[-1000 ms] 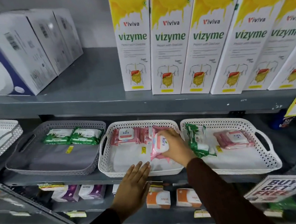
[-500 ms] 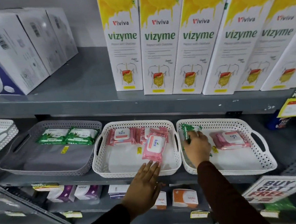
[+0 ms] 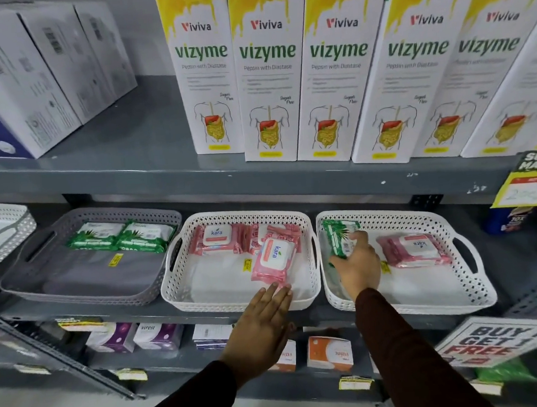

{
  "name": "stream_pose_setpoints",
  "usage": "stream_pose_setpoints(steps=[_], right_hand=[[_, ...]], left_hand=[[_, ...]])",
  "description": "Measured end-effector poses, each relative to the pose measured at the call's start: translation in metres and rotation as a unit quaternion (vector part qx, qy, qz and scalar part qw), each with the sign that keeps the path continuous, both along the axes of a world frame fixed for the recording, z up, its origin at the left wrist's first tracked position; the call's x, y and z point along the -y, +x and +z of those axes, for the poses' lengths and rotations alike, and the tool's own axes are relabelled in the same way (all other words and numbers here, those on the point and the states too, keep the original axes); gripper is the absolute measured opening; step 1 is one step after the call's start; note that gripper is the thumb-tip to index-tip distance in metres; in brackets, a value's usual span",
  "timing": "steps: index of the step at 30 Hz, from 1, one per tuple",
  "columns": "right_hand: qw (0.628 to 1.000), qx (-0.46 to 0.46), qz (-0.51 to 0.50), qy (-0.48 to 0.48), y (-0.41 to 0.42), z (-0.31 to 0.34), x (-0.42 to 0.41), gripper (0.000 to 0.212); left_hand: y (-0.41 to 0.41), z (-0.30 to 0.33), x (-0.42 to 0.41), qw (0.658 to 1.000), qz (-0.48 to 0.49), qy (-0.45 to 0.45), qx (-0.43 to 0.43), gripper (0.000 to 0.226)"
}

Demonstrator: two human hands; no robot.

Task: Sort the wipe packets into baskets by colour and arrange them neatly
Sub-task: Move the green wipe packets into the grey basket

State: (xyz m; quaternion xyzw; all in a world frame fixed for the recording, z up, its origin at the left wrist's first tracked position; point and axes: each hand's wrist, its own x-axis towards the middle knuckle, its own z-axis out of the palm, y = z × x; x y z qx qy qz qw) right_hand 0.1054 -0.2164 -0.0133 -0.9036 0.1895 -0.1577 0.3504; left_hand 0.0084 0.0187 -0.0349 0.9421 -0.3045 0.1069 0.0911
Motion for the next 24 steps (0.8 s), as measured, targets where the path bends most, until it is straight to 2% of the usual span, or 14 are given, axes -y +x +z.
stream_pose_setpoints(steps=[5, 9, 14, 18, 24], right_hand=[[0.997, 0.075, 0.000, 0.035, -0.017, 0.011, 0.001, 0.054], [0.987, 0.135, 0.039, 0.071, -0.033, 0.034, -0.027, 0.052], [0.973, 0.156, 0.134, 0.100, -0.040, 0.045, -0.119, 0.042], [0.962, 0.122, 0.216, 0.109, -0.034, 0.047, -0.209, 0.042], [0.952, 0.092, 0.289, 0.047, -0.009, 0.047, -0.353, 0.044]], left_hand=[[-0.002, -0.005, -0.033, 1.000, 0.028, -0.009, -0.006, 0.056], [-0.004, -0.007, -0.079, 0.999, 0.047, -0.019, -0.011, 0.057], [0.002, 0.002, -0.157, 0.993, 0.115, -0.023, 0.013, 0.057], [0.016, 0.004, -0.235, 0.978, 0.206, -0.020, -0.008, 0.065], [0.019, 0.008, -0.319, 0.980, 0.200, 0.000, -0.010, 0.062]])
